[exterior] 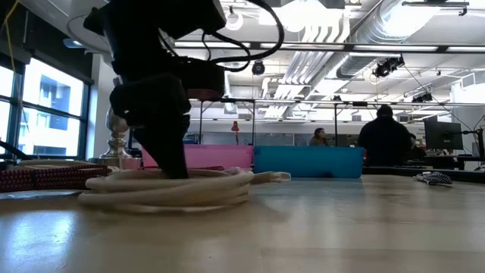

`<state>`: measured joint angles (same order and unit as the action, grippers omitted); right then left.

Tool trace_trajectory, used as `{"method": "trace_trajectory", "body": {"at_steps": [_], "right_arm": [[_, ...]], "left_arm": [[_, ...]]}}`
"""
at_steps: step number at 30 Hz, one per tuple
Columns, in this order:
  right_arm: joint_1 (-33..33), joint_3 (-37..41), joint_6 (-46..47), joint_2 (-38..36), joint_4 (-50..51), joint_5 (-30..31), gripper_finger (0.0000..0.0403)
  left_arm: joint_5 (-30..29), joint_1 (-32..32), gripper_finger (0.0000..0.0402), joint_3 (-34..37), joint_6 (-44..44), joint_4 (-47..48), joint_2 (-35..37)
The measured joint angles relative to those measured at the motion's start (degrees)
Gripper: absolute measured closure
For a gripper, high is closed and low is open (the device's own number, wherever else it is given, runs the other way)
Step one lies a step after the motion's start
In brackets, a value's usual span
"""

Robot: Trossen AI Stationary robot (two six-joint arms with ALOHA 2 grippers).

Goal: Pick & Place USB Port
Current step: Put the bottom large white charger cable into the red bin

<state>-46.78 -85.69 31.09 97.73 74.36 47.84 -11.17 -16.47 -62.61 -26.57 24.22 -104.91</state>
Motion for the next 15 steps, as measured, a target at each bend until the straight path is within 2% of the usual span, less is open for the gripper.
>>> {"method": "trace_trajectory", "body": {"at_steps": [4,8,15], "right_arm": [[-0.05,0.0,0.0,0.0,0.34,1.41,0.0263],[-0.05,0.0,0.0,0.0,0.87,2.76,0.0263],[-0.03,0.0,0.44,0.0,1.89,6.09,0.0263]], "left_arm": [[-3.95,-0.02,0.0369,-6.76,5.3,6.37,0.62],[-9.18,-0.02,0.0369,-17.13,11.04,20.72,1.1],[-24.15,2.37,0.0369,-36.4,18.84,45.42,1.26]]}}
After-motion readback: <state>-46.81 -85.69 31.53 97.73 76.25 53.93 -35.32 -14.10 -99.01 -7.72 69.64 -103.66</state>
